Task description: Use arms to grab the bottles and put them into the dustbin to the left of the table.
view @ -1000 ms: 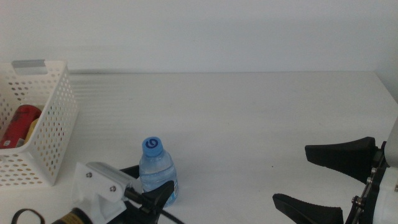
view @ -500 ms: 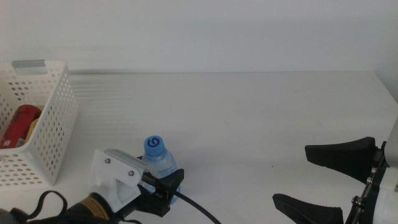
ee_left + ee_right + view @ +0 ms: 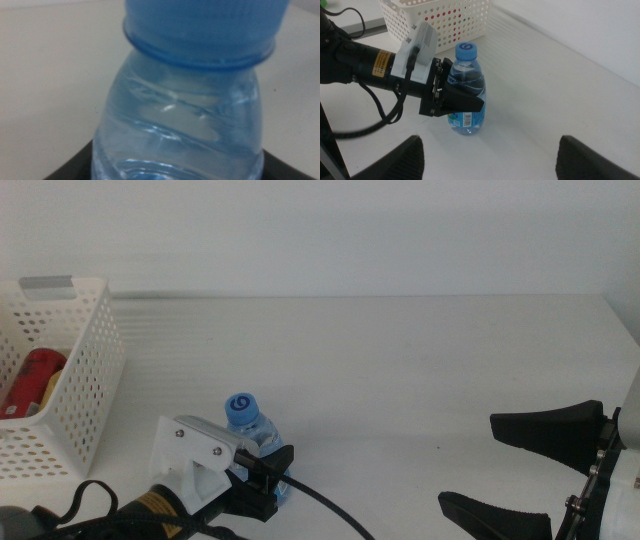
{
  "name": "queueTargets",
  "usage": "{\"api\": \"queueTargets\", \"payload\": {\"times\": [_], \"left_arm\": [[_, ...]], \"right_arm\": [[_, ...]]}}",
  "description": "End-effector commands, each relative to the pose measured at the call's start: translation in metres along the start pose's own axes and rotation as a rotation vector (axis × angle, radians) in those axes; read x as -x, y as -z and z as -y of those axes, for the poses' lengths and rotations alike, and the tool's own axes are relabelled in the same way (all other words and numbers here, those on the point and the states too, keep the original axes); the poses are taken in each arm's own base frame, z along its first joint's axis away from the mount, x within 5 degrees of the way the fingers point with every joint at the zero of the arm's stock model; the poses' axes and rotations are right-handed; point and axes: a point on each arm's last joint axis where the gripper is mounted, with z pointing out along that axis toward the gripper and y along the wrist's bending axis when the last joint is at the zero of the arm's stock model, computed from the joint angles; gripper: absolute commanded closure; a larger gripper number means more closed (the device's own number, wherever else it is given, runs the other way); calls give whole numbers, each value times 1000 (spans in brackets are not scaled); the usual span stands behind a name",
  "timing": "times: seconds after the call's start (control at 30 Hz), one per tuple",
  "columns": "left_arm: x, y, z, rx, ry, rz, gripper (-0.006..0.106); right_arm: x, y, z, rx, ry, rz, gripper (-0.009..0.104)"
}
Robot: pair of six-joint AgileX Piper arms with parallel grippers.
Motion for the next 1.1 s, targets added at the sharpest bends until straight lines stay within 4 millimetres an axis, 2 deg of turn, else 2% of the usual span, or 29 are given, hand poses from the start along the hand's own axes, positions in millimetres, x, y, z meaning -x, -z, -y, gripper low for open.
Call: {"api": "queueTargets", "payload": {"times": [0.0,0.17,0.3,0.43,0.63,0.83,1.07], "left_arm": [[26,2,6,-53,62,197,106],[37,10,9,-48,71,165,105],[55,18,12,-34,50,140,105],[82,22,17,-10,-3,60,105],[135,24,19,88,-78,-92,105],[177,22,20,144,-81,-119,105],[215,32,1,266,-114,-191,105]], "right_arm": [[15,3,2,-17,11,99,25],[15,3,2,-17,11,99,25],[15,3,2,-17,11,99,25],[15,3,2,-17,11,99,25],[15,3,2,-17,11,99,25],[15,3,2,-17,11,99,25],[15,3,2,-17,11,99,25]]}}
